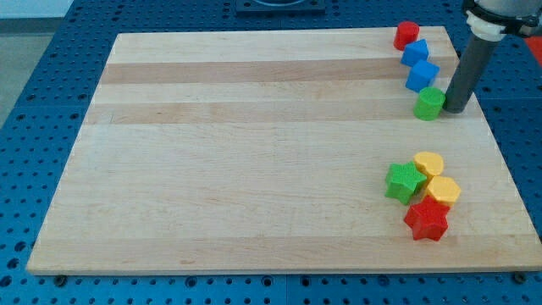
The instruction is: Slide the red star closer to the green star
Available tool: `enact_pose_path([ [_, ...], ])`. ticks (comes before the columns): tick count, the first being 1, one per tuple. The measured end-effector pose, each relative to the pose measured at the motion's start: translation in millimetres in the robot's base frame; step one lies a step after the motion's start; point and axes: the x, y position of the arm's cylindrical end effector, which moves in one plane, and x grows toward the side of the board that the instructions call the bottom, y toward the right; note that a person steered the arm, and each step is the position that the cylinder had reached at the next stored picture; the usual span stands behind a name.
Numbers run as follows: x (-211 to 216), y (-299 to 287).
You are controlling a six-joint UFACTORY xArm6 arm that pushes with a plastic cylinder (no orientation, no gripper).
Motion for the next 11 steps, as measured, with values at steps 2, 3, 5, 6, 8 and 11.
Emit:
enact_pose_path([
  [2, 49.1, 0.0],
  [3, 84.9, 0.0],
  [5, 156.1, 0.0],
  [6, 187.6, -2.1],
  [8, 218.2, -53.2],
  [11, 205.8, -85.6],
])
